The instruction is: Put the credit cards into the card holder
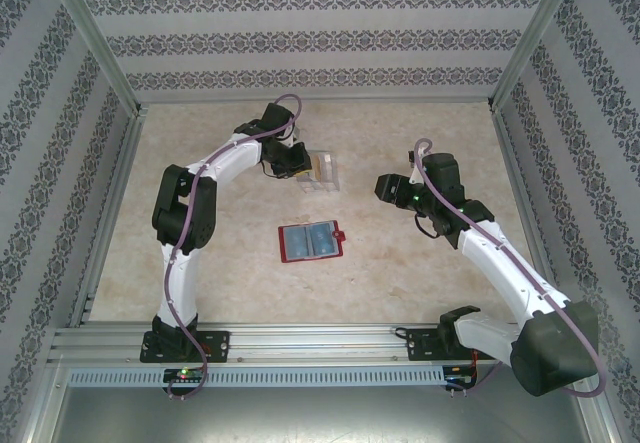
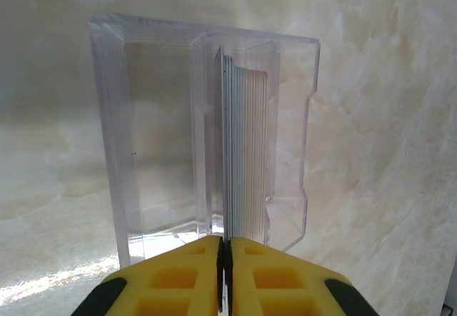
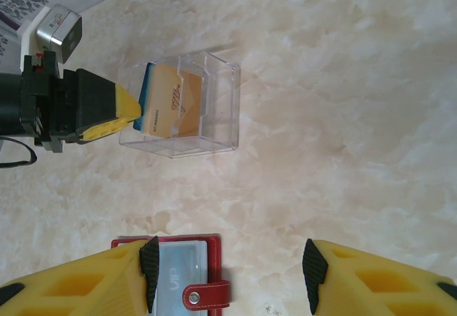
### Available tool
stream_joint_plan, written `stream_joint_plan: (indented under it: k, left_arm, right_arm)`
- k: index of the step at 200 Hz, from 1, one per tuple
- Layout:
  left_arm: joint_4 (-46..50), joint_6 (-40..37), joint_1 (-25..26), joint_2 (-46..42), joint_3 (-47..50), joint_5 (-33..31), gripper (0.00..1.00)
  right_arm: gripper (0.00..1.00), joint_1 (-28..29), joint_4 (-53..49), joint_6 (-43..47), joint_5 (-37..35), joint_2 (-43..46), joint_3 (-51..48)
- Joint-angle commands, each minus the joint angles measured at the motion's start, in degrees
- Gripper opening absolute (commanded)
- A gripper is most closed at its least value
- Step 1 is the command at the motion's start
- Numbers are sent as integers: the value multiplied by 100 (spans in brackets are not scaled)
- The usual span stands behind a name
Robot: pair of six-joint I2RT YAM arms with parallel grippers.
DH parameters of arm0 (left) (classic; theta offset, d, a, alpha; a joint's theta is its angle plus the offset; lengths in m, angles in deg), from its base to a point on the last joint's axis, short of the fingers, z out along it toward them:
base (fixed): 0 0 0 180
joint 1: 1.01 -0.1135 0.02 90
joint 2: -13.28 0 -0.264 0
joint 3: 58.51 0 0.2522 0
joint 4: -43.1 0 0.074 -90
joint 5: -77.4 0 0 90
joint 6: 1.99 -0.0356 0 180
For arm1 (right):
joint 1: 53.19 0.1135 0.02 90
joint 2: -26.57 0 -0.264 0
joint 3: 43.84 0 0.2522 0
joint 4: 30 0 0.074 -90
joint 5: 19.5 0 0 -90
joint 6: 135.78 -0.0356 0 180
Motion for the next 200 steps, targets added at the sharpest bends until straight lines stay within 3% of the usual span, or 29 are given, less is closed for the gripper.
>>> stream_joint_plan:
  k: [1,200]
  left_arm:
    - [-45,-24,-50,11,0,67,10]
    - [418,-237,-48,-391,-189,-80,6]
  right_arm:
    - [58,-23,9,-43,69,22,6]
    - [57,-18,100,-17,171,-114,-21]
